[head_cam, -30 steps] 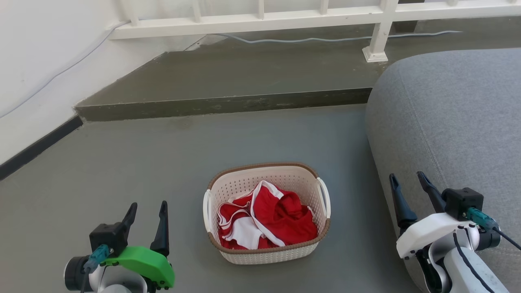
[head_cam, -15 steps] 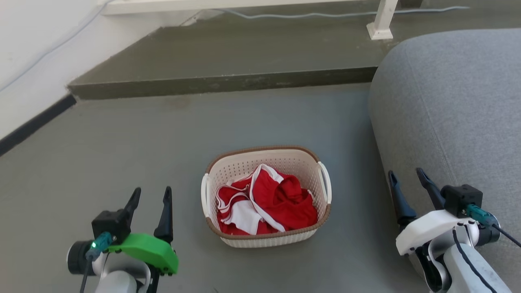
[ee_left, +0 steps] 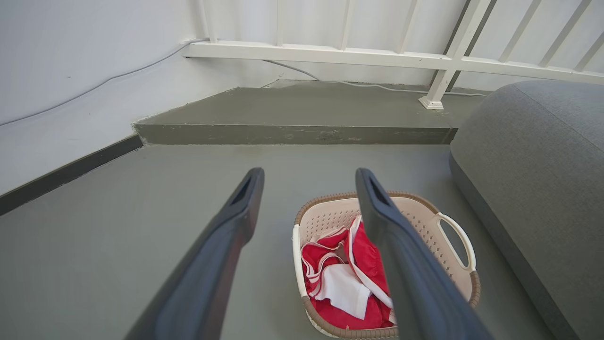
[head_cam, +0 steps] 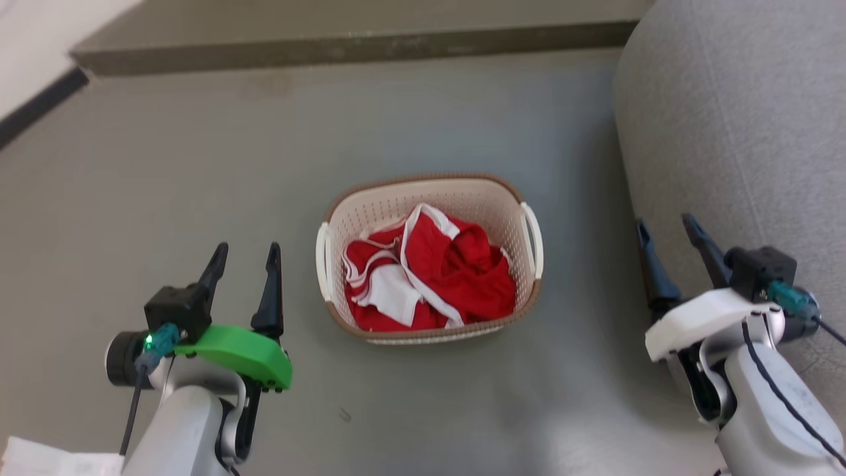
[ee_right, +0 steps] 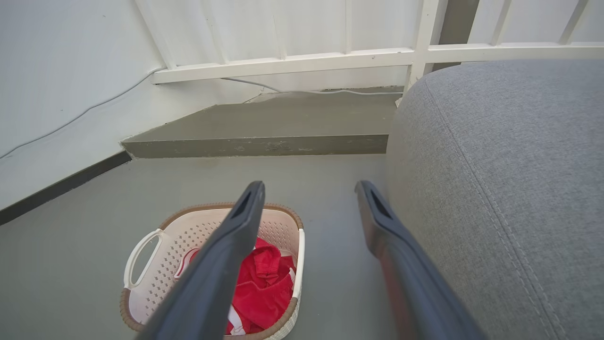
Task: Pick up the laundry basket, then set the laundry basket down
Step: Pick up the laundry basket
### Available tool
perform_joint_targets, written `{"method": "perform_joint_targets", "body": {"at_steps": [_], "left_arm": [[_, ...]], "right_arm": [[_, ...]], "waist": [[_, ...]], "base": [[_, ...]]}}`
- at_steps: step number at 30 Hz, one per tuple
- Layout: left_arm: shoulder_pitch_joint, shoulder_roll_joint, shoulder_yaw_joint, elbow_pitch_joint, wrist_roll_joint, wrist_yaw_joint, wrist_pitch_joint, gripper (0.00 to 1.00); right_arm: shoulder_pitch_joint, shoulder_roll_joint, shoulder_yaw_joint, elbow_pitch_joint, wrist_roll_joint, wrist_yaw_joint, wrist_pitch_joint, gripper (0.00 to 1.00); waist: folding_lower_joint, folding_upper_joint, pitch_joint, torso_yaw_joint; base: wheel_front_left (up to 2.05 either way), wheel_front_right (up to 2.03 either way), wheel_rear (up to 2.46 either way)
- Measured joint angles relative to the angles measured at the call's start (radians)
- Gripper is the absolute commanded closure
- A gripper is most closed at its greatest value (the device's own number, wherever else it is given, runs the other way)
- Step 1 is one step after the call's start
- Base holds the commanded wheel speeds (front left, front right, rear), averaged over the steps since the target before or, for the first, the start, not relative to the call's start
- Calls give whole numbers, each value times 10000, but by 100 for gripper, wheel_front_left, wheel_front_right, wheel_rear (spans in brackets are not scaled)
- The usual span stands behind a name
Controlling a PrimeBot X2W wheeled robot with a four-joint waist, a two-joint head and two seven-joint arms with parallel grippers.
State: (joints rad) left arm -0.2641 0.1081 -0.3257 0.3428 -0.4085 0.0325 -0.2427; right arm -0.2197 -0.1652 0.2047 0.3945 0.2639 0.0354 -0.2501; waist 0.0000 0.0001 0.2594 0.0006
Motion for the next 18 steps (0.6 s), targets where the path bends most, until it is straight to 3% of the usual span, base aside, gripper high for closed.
{"method": "perform_joint_targets", "body": {"at_steps": [18], "left_arm": [[-1923,-247,-58,159,90,-4,219,0]], "right_arm": [[-1749,-17,-157,-56,-13,84,-2,0]], "waist": [[1,0,2557,30]], "base": [[0,0,0]]}}
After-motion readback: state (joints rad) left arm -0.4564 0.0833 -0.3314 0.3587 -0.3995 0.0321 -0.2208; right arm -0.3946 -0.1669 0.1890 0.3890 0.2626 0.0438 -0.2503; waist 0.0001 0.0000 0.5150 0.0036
